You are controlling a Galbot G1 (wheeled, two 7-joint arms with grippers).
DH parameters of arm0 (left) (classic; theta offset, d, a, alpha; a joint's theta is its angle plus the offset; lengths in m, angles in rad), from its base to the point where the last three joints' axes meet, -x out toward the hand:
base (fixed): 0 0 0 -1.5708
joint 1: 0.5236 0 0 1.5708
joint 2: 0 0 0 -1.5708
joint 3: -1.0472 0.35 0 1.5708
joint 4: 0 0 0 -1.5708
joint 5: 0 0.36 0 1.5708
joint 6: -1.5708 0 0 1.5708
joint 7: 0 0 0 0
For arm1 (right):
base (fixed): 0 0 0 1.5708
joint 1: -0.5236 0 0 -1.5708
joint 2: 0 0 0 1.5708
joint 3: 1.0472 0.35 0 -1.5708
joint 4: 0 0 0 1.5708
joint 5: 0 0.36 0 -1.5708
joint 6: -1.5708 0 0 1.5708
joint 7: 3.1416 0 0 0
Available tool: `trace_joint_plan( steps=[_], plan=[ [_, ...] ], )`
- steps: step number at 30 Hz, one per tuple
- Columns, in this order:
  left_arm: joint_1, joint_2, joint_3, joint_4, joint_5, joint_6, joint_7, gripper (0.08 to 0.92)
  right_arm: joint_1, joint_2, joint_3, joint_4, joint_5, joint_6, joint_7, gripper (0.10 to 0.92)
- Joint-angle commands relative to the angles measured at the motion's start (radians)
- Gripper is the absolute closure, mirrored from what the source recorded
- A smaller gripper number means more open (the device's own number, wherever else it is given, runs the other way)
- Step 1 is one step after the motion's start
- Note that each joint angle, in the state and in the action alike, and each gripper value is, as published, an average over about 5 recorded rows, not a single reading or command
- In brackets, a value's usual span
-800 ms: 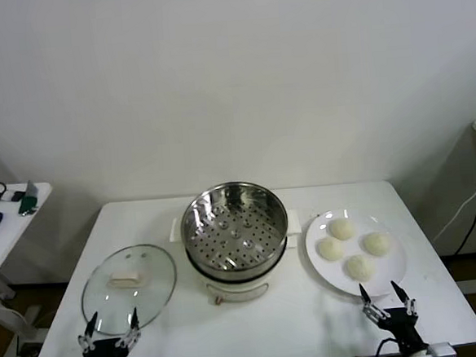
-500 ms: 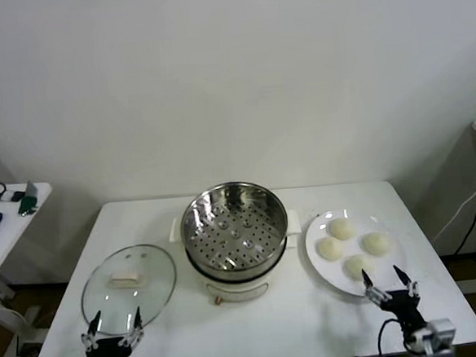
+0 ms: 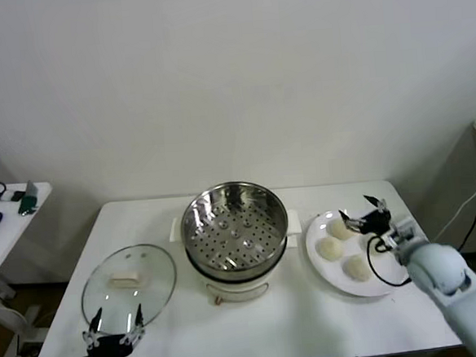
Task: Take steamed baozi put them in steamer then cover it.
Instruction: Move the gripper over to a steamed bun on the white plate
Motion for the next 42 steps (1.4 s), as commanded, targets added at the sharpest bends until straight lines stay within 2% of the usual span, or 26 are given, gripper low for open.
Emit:
trace_joint_plan(
  steps=[1, 7, 13, 18, 27, 42],
  plan=[
    [0.003, 0.001, -0.001, 0.003, 0.000, -0.006, -0.001, 0.177, 0.570, -0.221, -0.537, -0.173, -0.107, -0.006, -0.366, 0.203],
    [0.001, 0.002, -0.001, 0.016, 0.002, -0.013, -0.001, 0.177, 1.008, -0.147, -1.022, -0.344, -0.175, 0.201, -0.686, 0.203],
    [-0.010, 0.006, 0.001, 0.031, 0.003, -0.016, 0.000, 0.177, 1.183, -0.016, -1.280, -0.446, -0.110, 0.251, -0.828, 0.203],
    [-0.021, 0.008, -0.003, 0.041, 0.001, -0.016, 0.001, 0.177, 1.139, 0.109, -1.308, -0.517, -0.082, 0.247, -0.843, 0.203],
    [-0.025, 0.011, -0.021, 0.049, -0.001, -0.020, 0.000, 0.177, 0.965, 0.297, -1.195, -0.743, -0.163, 0.293, -0.815, 0.203],
    [-0.016, 0.006, -0.022, 0.057, 0.000, -0.031, -0.004, 0.177, 0.745, 0.425, -0.967, -0.953, -0.239, 0.331, -0.710, 0.203]
  ],
)
